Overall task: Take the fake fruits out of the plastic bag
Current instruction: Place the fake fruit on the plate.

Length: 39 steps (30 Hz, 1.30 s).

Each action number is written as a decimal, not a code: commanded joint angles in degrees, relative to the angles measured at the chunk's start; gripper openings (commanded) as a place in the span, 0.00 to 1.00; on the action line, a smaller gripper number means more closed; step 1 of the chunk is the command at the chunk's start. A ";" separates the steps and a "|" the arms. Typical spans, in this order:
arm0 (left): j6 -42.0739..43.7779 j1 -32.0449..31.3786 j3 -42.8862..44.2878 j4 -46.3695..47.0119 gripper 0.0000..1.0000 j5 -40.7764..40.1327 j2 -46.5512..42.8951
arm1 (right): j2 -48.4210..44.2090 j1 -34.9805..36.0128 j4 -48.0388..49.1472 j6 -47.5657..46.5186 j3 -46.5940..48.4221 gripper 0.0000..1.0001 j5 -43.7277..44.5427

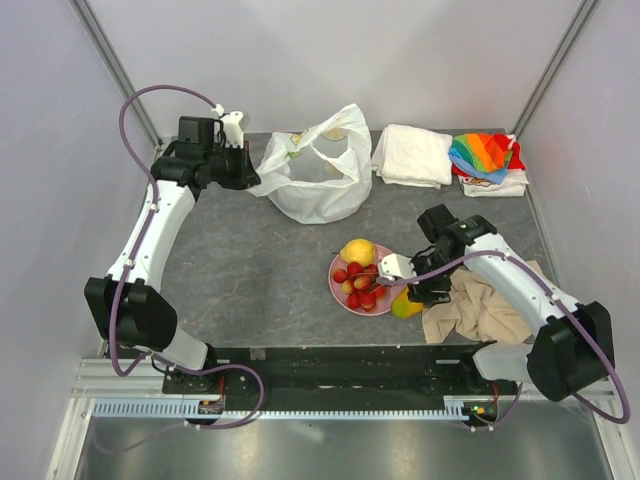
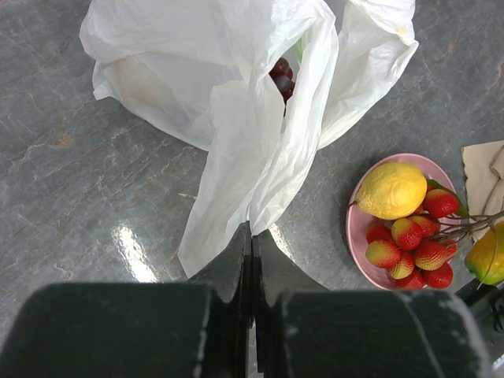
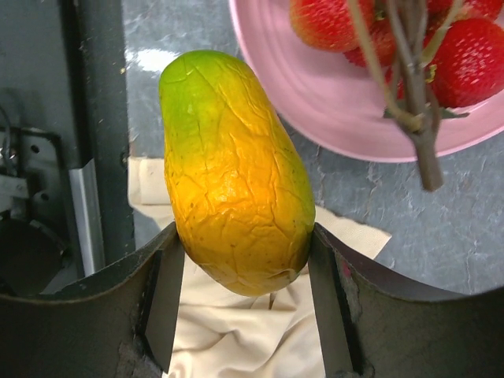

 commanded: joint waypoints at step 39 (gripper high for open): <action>6.00 0.34 -1.96 -1.20 0.02 -3.10 -0.36 | 18.43 0.09 8.73 2.98 11.51 0.42 -6.93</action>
